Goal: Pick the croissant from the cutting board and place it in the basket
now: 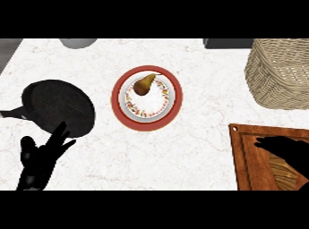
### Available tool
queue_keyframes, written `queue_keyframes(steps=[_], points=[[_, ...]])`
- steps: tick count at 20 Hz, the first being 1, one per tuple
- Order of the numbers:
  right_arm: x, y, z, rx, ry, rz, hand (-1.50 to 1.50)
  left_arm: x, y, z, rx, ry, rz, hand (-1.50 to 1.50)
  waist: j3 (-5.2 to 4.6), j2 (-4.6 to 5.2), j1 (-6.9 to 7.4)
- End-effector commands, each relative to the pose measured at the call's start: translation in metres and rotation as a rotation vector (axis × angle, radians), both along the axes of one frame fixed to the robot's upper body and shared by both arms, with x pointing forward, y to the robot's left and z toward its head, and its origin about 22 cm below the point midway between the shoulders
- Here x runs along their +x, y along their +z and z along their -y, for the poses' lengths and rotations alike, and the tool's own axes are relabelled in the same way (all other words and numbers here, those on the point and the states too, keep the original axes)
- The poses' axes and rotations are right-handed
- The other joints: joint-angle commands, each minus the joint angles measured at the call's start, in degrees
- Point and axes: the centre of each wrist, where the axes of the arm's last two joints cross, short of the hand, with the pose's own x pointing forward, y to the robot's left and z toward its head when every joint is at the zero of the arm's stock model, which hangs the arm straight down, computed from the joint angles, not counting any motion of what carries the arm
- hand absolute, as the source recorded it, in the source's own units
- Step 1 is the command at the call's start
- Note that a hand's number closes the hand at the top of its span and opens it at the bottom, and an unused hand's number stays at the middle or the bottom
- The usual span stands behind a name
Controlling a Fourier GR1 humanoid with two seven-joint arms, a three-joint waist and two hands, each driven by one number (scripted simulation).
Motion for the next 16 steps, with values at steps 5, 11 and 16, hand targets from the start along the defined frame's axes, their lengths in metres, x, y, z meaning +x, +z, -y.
queue_keyframes(steps=[5,11,16], points=[[-0.005,-0.03,0.002,-0.039,0.123,0.13,1.5,-0.012,-0.013,-0.004,0.009,0.017,-0.091,0.0,-0.5,0.57,0.19],[0.008,-0.005,0.008,-0.048,0.135,0.136,1.5,-0.014,-0.017,0.005,-0.016,0.014,-0.122,0.0,-0.55,0.52,0.0],[-0.005,-0.031,-0.083,-0.067,-0.12,0.148,1.5,-0.02,-0.017,-0.016,-0.003,0.013,-0.094,0.0,-0.65,0.41,-0.18]])
